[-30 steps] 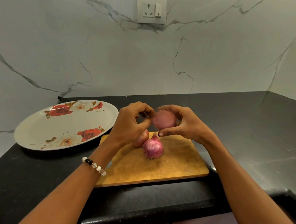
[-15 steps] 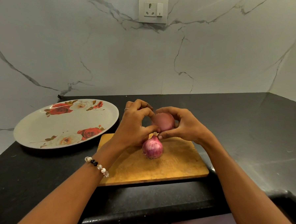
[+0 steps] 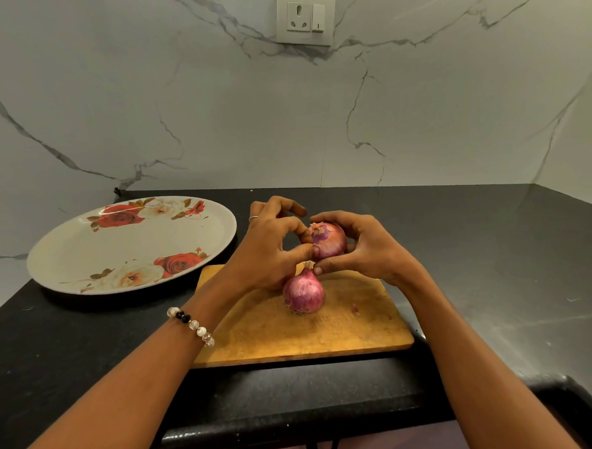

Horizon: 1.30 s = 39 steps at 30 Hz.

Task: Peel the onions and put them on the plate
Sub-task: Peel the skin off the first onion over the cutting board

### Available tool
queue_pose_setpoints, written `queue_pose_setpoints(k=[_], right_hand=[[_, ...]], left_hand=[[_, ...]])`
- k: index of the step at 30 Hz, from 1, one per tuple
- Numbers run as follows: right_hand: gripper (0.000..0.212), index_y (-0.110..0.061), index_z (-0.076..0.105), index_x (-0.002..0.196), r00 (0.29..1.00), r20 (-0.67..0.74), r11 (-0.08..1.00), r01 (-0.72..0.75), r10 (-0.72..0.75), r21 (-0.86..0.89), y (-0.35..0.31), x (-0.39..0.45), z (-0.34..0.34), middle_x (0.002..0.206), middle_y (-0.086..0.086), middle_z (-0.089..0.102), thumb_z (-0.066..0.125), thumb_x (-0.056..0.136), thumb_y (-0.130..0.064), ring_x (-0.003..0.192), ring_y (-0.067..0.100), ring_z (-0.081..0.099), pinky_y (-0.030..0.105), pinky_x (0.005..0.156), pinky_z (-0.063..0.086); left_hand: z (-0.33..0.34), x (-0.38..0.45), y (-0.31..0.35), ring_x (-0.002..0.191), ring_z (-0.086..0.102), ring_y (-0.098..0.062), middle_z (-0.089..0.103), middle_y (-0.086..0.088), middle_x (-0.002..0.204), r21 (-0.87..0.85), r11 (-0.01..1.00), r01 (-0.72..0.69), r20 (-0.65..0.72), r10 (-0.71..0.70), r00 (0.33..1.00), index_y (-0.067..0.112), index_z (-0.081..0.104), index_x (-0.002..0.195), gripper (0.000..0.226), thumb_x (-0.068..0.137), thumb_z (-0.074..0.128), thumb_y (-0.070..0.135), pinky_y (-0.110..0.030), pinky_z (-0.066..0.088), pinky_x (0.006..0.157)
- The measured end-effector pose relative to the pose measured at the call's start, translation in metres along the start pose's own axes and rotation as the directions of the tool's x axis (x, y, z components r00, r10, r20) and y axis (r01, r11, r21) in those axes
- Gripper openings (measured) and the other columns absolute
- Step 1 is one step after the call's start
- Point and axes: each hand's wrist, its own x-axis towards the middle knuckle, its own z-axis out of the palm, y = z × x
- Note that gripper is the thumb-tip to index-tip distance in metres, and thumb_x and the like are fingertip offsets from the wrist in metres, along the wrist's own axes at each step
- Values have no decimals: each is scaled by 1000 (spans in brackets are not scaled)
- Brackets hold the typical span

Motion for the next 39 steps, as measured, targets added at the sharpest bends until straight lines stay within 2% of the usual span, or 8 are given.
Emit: queue_pose_setpoints(k=[3,6,11,18,23,27,33,39], right_hand=[[67,-25,57,123,1000,-6,1000,12,-12,-12,1,0,0,119,-6,62,89,64,-23,112,17,61,26,90,56],[66,-26,57,123,999,-21,998,30,-31,-60,3,0,1,117,-11,61,90,65,-23,111,14,61,22,88,55],[67,-26,56,123,995,-75,986,59,-71,-155,4,-1,2,116,-11,60,87,65,-33,109,9,61,16,87,54],[73,-24,59,124,993,-114,995,13,-24,-97,4,-3,-2,118,-4,62,85,59,-43,108,15,63,23,87,57],[71,-21,60,124,993,-118,1000,-28,27,-1,2,-3,-3,116,-5,63,85,60,-38,107,17,64,27,85,58],[67,-20,61,122,991,-125,997,-30,39,76,0,-4,-5,115,-5,63,85,61,-30,105,17,65,23,80,57],[71,-16,62,122,995,-95,997,-14,21,74,-1,-2,-2,118,-1,62,89,58,-30,108,22,66,33,84,60],[77,-16,59,126,998,-61,998,-2,6,62,2,1,5,123,3,60,89,58,-37,114,22,63,39,91,58]], left_hand=[[-1,0,0,115,33,-9,52,1,122,-38,999,32,33,-31,999,17,69,87,12,81,73,26,-18,31,90],[-1,-1,1,115,33,-9,52,4,121,-62,992,108,81,-103,991,19,67,84,8,82,71,26,-42,34,100],[-1,0,-2,116,31,-10,50,8,119,-12,988,155,150,-152,977,24,65,80,10,83,69,32,-50,32,102],[-12,2,-6,107,51,-16,60,5,104,-196,963,186,-61,-202,978,29,61,74,17,79,71,43,-44,44,90],[-13,0,-5,85,63,-9,67,5,86,-192,976,98,-16,-103,995,22,66,88,15,79,75,16,-24,54,77],[-10,0,-4,81,63,-8,68,5,83,-207,977,41,-34,-49,998,16,69,91,11,82,71,21,-11,50,70],[-6,-1,-1,84,62,-6,65,9,89,-198,975,-103,-106,83,991,19,70,94,16,79,74,22,-12,51,70],[0,-1,0,84,63,-8,61,2,97,-201,976,-86,-111,65,992,17,71,93,20,75,78,17,-12,52,71]])
